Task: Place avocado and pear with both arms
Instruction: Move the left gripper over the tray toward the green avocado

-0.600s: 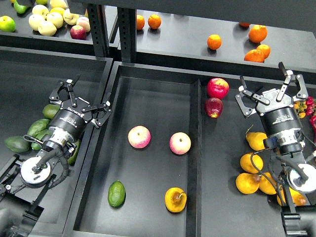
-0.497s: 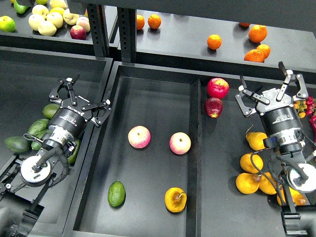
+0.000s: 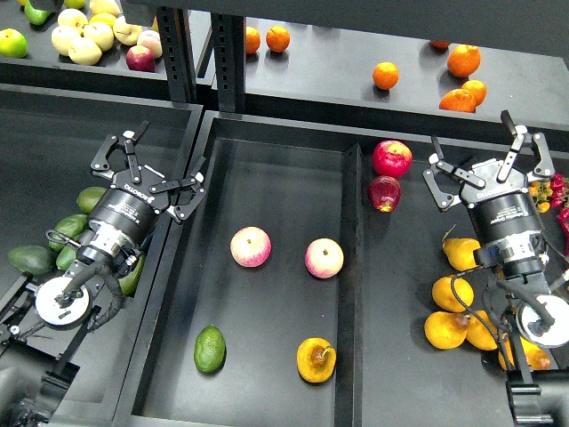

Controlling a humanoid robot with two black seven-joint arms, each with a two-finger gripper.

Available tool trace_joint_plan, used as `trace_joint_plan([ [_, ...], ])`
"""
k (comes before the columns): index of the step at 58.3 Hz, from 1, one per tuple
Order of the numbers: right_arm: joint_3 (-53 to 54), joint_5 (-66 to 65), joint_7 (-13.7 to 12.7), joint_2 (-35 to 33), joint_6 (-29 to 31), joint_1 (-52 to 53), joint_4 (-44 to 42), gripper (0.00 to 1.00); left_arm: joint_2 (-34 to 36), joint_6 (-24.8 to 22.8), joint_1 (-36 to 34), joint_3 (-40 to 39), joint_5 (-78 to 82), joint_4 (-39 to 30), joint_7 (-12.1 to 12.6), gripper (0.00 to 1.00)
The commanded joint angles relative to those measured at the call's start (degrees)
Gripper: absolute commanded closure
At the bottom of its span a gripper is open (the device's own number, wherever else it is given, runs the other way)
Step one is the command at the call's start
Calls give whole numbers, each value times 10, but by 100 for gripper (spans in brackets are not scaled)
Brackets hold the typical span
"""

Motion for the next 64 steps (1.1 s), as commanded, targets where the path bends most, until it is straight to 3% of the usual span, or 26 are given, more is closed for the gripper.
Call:
trace_joint_plan([
  [1, 3, 0, 0, 0, 0, 1, 0, 0, 0, -18, -18, -3, -3, 1, 66, 1],
  [6, 5, 0, 0, 0, 0, 1, 0, 0, 0, -19, -36, -3, -8, 3, 101, 0],
  [22, 7, 0, 0, 0, 0, 2, 0, 0, 0, -22, -59, 5, -37, 7, 169, 1],
  [30, 7, 0, 0, 0, 0, 2, 0, 0, 19, -56, -73, 46, -52, 16, 228, 1],
  [42, 8, 0, 0, 0, 0, 3, 0, 0, 152, -122, -100, 144, -54, 38, 228, 1],
  [56, 18, 0, 0, 0, -1, 8, -1, 0, 337, -123, -213, 352, -50, 97, 228, 1],
  [64, 26, 0, 0, 0, -1, 10, 0, 0, 366, -123, -299, 487, -41, 116, 228, 1],
])
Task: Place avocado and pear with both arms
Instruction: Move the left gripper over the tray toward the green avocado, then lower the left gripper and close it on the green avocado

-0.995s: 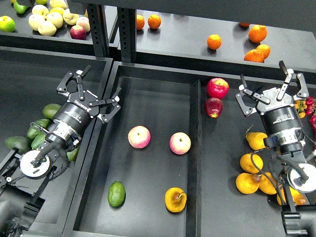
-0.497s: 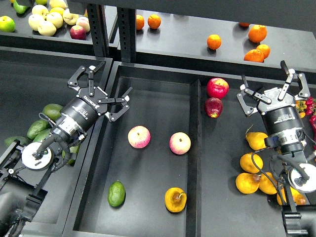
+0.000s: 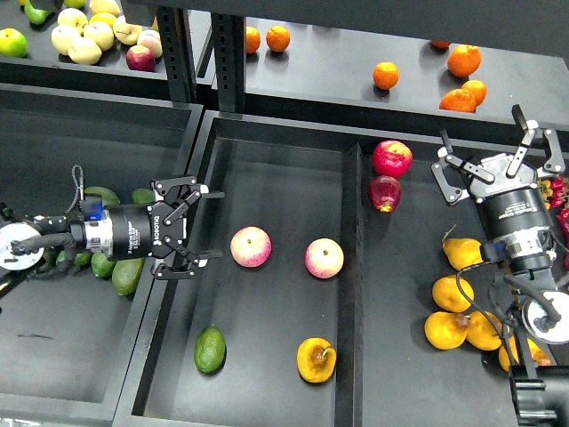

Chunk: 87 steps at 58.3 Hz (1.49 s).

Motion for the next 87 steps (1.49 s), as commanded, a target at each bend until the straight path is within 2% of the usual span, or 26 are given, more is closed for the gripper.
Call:
trace_joint_plan([
  [1, 4, 0, 0, 0, 0, 1, 1, 0, 13, 0, -55, 92, 9, 14, 0, 0],
  [15, 5, 0, 0, 0, -4, 10, 1, 0, 5, 0, -110, 211, 128, 40, 0, 0],
  [26, 9, 0, 0, 0, -5, 11, -4, 0, -40, 0, -144, 287, 161, 45, 0, 1],
  [34, 9, 0, 0, 0, -5, 10, -8, 0, -75, 0, -141, 294, 164, 52, 0, 2],
  [53, 10, 0, 0, 0, -5, 10, -8, 0, -138, 0, -138, 316, 208, 129, 0, 4],
  [87, 12, 0, 0, 0, -5, 10, -6, 0, -186, 0, -110, 316, 243, 184, 0, 5],
])
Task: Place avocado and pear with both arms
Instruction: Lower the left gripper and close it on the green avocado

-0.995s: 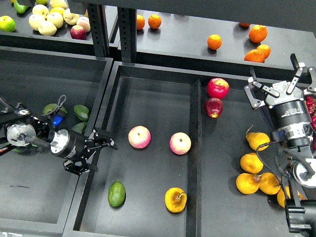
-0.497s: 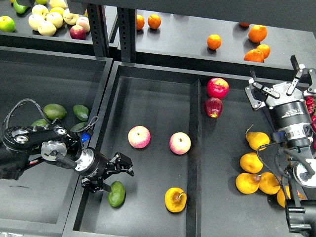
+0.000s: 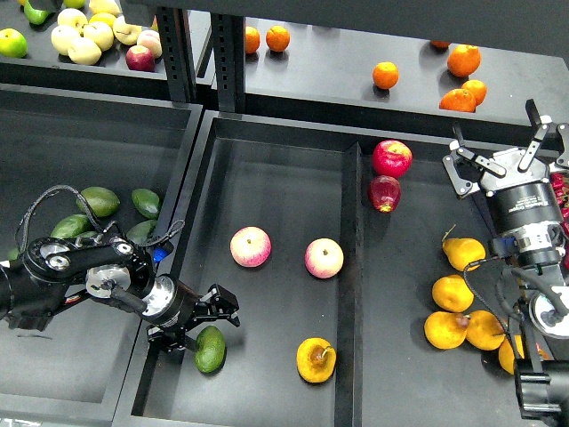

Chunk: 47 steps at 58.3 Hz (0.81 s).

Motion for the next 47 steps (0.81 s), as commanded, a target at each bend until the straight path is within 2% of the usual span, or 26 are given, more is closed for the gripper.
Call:
trace_joint_plan([
  [1, 0, 0, 0, 0, 0, 0, 1, 0, -10, 0, 4, -1, 2, 9, 0, 5],
  [30, 0, 0, 0, 0, 0, 0, 3, 0, -33, 0, 8, -1, 20, 47, 0, 8],
  [40, 0, 0, 0, 0, 3, 0, 3, 0, -38, 0, 10, -1, 20, 54, 0, 15],
  [47, 0, 0, 0, 0, 4, 0, 3, 0, -39, 0, 12, -1, 22, 54, 0, 24],
])
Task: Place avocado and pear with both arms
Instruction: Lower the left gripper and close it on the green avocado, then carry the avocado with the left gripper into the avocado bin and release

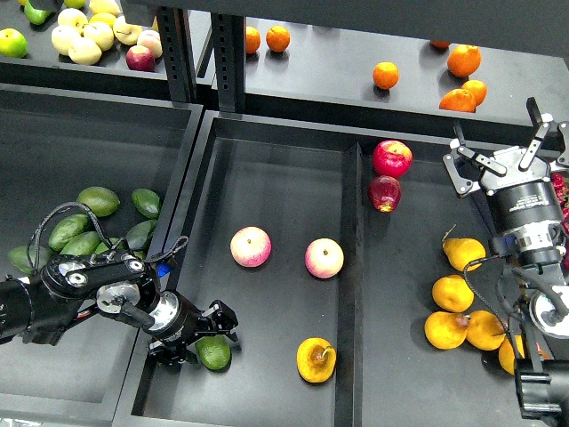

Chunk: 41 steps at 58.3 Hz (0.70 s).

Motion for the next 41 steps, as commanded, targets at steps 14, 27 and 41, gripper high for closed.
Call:
trace_joint_plan([
  [14, 0, 0, 0, 0, 2, 0, 0, 0, -1, 0, 4, -3, 17, 1, 0, 34],
  [27, 0, 0, 0, 0, 3, 0, 0, 0, -2, 0, 10, -16, 31, 2, 0, 37],
  [41, 0, 0, 0, 0, 3, 0, -1, 0, 5, 0, -12, -32, 23, -7, 0, 37],
])
